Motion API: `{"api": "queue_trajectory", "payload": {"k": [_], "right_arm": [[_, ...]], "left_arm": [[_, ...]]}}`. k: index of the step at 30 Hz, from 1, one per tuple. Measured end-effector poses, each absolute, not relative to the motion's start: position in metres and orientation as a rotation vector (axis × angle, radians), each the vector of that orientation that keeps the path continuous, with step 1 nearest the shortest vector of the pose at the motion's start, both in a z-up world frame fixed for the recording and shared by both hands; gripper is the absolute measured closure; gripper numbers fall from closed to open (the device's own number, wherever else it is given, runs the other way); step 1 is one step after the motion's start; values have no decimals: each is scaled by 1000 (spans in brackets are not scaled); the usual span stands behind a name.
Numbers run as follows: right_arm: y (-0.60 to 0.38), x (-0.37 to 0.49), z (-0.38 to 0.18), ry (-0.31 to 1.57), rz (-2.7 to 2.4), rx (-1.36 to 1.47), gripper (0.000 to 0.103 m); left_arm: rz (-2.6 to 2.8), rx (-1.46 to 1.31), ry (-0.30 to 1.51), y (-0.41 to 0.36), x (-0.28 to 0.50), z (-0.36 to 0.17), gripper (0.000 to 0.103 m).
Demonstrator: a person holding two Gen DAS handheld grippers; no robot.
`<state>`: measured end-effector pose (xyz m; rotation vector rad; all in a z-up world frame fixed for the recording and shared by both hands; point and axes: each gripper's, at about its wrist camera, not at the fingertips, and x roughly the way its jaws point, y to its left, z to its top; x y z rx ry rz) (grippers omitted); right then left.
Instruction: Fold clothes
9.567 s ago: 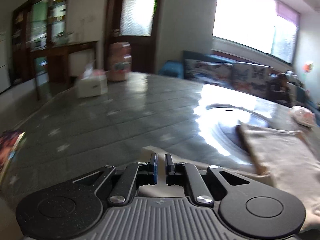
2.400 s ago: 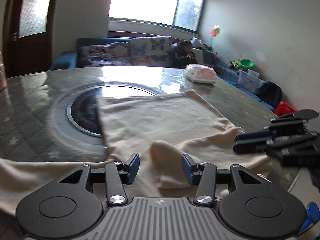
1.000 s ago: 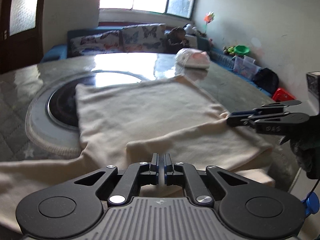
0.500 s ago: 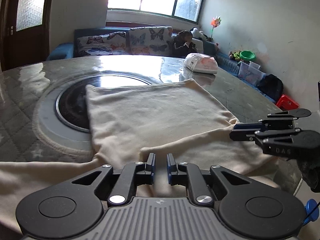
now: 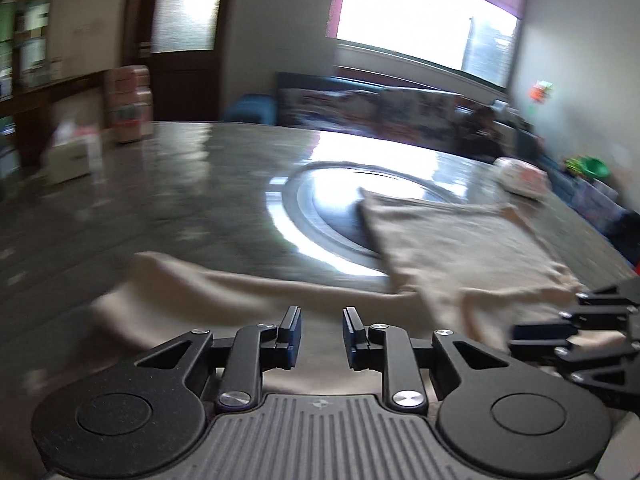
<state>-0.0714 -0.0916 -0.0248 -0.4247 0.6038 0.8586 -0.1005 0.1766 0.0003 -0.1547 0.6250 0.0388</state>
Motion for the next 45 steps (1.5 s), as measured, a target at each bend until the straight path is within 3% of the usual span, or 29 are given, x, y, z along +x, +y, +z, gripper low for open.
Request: {"api": "queue_trajectory", "payload": {"k": [10, 18, 22, 26, 28, 36, 45], "right_arm": [[-77, -51, -19, 626, 861, -367, 88], [-85, -58, -9, 593, 864, -372, 88], [-97, -61, 1, 569, 843, -359, 88], [-108, -64, 7, 554, 823, -339, 88], [-116, -66, 10, 548, 807, -323, 88], [-152, -65, 11, 552, 708, -237, 88], [-216, -66, 8, 545, 533, -112, 88]], "left_arm": [[352, -239, 589, 238, -122, 1, 62], [445, -306, 605, 256, -107, -9, 61], [449, -324, 614, 255, -99, -14, 64], [446, -343, 604, 254, -98, -15, 91], [422, -355, 585, 251, -101, -12, 94], [152, -281, 453, 189, -98, 37, 97], [-265, -215, 425, 72, -70, 64, 97]]}}
